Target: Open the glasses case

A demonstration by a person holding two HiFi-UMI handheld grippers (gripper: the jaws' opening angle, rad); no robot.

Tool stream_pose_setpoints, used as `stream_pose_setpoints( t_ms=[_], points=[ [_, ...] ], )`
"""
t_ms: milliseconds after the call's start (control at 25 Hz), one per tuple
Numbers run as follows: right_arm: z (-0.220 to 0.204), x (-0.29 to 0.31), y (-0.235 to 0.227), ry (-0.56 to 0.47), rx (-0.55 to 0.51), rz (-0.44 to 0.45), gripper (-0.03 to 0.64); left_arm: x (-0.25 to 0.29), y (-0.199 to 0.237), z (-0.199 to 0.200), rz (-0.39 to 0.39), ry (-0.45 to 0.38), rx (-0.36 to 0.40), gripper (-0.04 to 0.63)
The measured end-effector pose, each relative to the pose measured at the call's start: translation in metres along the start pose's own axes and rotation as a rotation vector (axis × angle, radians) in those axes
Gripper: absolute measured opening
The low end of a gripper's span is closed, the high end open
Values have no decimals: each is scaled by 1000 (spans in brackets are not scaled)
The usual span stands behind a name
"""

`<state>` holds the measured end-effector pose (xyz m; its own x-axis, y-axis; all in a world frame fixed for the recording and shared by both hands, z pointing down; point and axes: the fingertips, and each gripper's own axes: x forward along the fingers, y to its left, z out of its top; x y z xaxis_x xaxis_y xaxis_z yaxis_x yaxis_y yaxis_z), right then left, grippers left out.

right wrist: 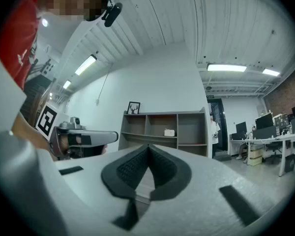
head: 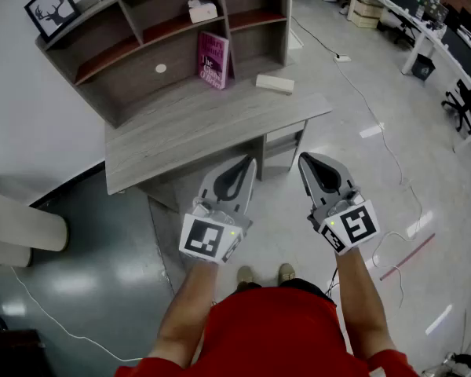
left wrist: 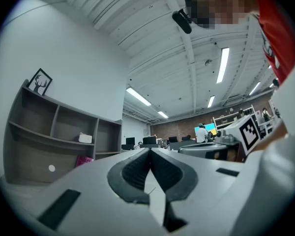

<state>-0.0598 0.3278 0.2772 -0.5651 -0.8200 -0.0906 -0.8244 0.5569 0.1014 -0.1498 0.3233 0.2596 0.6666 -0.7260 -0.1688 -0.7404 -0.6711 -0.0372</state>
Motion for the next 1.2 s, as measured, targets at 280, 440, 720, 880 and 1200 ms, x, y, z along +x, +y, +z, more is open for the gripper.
stream_pose_setpoints(
  t_ms=[280,440,720,880,1200],
  points=[
    [-2,5,7,3,5,-4,4,-5,10,-5,-6,-5,-15,9],
    [-2,13,14,1,12,-13,5,-12,22,-9,-18,-8,-24,9],
    [-8,34,31,32,-32,-38,5,-22,55,-19,-32,-16,-49,9],
    [-16,48,22,45,-24,-49,5,-15,69,-27,-39,-6,-54,9],
    [-35,86,-28,28,-18,-35,5,35,100,-47,-14,18,-19,9]
  ],
)
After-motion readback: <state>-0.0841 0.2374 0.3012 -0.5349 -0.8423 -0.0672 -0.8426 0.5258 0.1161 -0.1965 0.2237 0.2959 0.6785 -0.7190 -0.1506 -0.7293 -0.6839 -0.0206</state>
